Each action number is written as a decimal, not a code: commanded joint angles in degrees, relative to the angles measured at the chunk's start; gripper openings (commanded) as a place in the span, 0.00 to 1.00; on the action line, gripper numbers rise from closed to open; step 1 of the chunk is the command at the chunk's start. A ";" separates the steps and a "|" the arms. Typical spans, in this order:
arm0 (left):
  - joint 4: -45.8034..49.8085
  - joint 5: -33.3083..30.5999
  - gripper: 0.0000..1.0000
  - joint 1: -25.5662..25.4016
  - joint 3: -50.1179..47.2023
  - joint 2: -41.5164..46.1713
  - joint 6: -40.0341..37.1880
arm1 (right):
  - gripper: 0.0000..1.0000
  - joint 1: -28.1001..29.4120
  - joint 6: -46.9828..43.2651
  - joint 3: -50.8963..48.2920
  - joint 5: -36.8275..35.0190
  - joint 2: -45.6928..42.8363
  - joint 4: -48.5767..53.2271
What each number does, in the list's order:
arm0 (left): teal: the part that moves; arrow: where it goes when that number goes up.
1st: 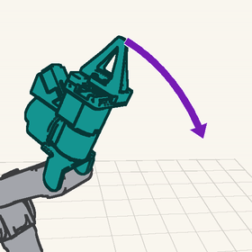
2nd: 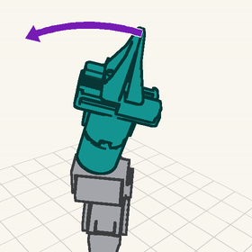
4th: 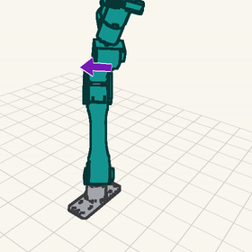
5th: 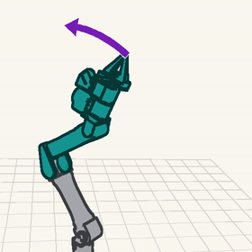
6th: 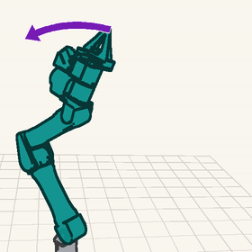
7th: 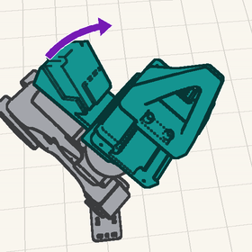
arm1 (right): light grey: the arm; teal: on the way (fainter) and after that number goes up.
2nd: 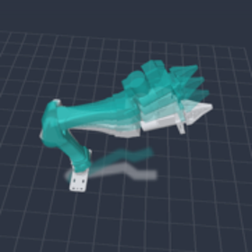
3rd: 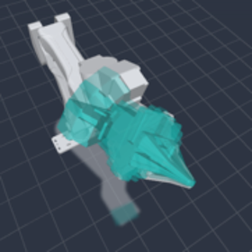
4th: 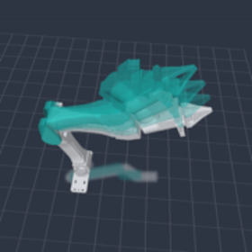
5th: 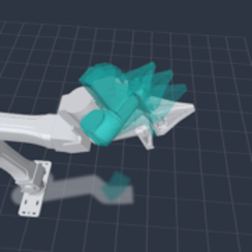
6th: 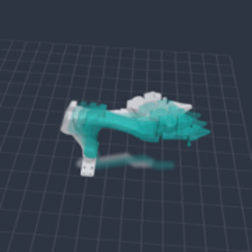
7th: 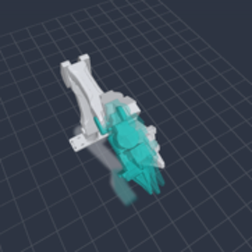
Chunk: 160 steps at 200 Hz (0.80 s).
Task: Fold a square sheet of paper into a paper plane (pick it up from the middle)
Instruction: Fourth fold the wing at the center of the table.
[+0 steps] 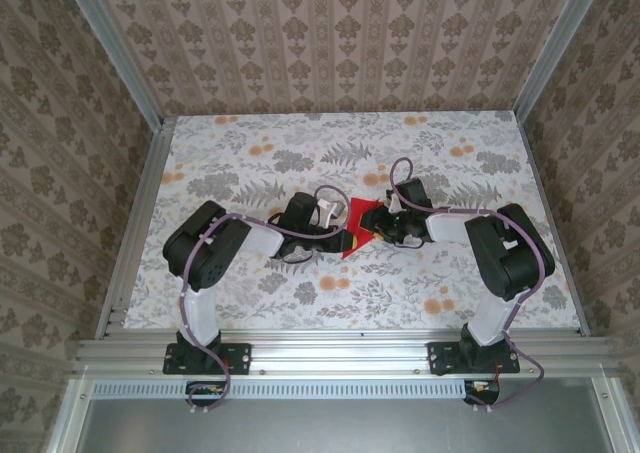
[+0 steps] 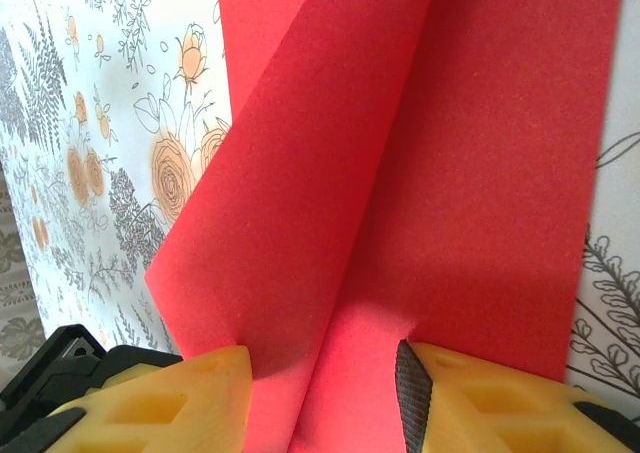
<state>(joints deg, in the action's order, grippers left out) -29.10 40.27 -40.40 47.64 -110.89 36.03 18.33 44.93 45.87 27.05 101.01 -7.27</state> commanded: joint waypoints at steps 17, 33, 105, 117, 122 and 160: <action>2.76 -2.45 0.34 0.51 2.46 -0.45 -0.26 | 0.45 -0.28 -1.46 -0.95 -7.26 3.39 6.64; 4.34 -3.94 0.35 0.51 3.33 -0.90 -0.26 | 0.45 -0.16 -1.35 -1.03 -7.15 3.46 6.50; 9.95 -6.00 0.32 0.02 6.53 -2.44 -1.83 | 0.46 -0.14 -0.47 -0.87 -7.93 4.12 7.71; 10.13 -5.92 0.30 -0.07 6.69 -2.66 -1.93 | 0.46 -0.20 -0.12 -0.71 -8.24 4.41 8.32; 10.17 -5.84 0.30 -0.10 6.77 -2.75 -1.94 | 0.46 -0.17 -0.03 -0.61 -8.45 4.51 8.61; 10.56 -4.44 0.28 -0.29 7.63 -3.39 -2.14 | 0.47 -0.05 0.74 -0.26 -9.65 5.15 10.28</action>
<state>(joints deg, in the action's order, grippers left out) -20.64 35.46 -40.42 53.84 -112.18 35.77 18.48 45.69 47.27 26.59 101.65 -5.15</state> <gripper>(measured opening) 0.280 0.470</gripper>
